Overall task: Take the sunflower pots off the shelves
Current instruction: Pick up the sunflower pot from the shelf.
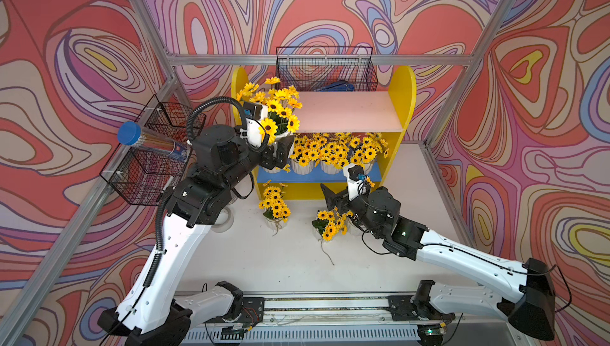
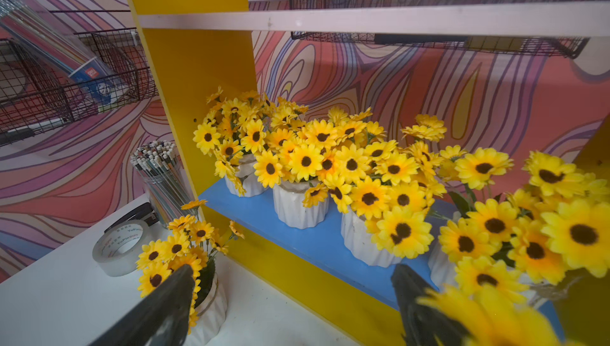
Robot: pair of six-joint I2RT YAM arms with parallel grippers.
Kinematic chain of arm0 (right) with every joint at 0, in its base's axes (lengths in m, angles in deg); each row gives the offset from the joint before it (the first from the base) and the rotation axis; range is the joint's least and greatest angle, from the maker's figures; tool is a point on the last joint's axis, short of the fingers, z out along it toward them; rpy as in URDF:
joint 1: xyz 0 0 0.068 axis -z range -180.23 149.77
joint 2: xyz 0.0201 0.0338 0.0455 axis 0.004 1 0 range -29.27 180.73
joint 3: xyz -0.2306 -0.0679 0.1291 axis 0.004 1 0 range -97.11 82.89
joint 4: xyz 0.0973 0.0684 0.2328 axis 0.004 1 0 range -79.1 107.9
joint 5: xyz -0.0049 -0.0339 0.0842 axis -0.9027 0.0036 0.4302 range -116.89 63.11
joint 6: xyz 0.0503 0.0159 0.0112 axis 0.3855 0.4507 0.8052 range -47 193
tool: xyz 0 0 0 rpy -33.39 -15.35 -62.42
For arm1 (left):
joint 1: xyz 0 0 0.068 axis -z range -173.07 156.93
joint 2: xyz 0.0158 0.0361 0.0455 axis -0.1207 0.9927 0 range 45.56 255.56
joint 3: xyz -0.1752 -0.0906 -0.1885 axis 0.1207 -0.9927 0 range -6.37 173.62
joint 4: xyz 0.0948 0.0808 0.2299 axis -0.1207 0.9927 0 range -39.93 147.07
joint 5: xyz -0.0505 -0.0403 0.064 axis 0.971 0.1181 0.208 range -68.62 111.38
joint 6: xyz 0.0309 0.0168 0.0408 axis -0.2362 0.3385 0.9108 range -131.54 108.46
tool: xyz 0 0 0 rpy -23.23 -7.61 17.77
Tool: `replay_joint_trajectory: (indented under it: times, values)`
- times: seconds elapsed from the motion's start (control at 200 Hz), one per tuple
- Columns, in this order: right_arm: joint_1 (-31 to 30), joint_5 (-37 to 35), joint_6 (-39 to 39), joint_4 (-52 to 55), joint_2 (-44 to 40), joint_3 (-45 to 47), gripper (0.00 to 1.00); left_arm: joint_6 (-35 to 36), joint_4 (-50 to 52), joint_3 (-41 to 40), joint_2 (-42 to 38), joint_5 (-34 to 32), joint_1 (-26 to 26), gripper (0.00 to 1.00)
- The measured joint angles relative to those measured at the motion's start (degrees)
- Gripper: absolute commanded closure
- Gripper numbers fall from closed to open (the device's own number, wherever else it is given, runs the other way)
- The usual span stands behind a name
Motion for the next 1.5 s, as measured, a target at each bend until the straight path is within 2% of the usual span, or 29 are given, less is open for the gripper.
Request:
replay_joint_trajectory:
  times: [0.426,0.776,0.996,1.257,1.502]
  values:
    - [3.2,-3.6,-1.1,4.1,-5.2,0.0,0.04,-1.3,2.0,-15.5,-11.0,2.4,2.8,1.00]
    - [8.7,-5.3,-1.0,8.5,-5.9,-1.6,0.05,-3.2,1.1,-24.3,-15.3,6.7,5.6,1.00]
    - [13.7,-5.5,-0.6,10.5,-5.7,-6.1,0.05,-4.4,-1.2,-29.6,-15.6,8.1,10.7,1.00]
    - [19.5,-5.9,1.2,12.3,-4.3,-9.9,0.05,-5.0,-5.6,-33.9,-15.6,7.2,19.5,1.00]
    - [23.4,-6.3,3.3,14.3,-4.2,-12.0,0.05,-6.5,-12.5,-37.7,-14.3,5.8,25.7,1.00]
